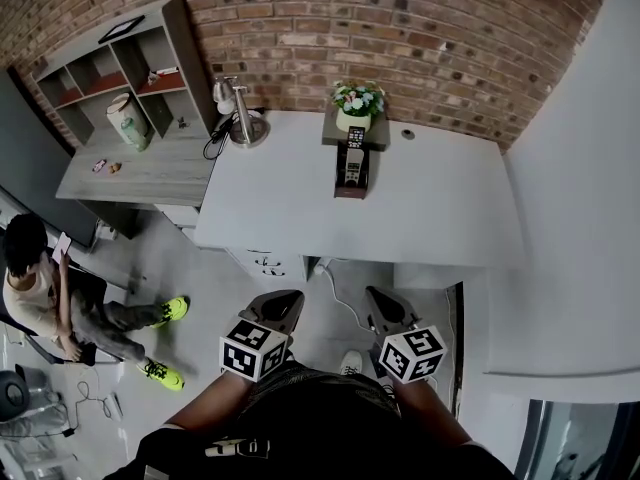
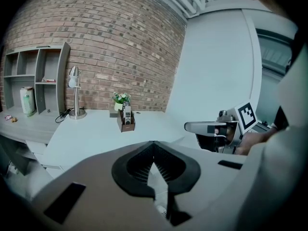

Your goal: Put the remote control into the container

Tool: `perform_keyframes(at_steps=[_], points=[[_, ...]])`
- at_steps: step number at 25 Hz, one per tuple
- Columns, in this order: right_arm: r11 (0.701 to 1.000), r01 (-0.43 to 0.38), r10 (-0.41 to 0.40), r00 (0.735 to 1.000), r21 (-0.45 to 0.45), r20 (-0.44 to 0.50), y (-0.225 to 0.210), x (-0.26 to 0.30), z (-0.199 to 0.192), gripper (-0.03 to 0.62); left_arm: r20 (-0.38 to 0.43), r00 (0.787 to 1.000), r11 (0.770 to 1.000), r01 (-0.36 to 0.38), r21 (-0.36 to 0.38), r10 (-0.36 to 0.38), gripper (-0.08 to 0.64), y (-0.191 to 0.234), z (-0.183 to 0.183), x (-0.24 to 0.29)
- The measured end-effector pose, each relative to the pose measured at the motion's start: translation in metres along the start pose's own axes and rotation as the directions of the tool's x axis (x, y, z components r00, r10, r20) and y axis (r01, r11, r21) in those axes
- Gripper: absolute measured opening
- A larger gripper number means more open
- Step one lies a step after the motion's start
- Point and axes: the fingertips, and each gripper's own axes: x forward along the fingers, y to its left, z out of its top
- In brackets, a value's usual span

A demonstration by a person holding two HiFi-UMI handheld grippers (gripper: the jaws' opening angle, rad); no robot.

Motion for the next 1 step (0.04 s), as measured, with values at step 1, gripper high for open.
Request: perform_keyframes(at_steps=[1], points=[[1.000,0.000,0.000,1.000,-0.001,0.001,0.0002,0.0006,0.0007,0.006,-0.002,1.000,1.000,0.000,0.002,0.000,-0.006,0.0007,0.0005,-0.0011]])
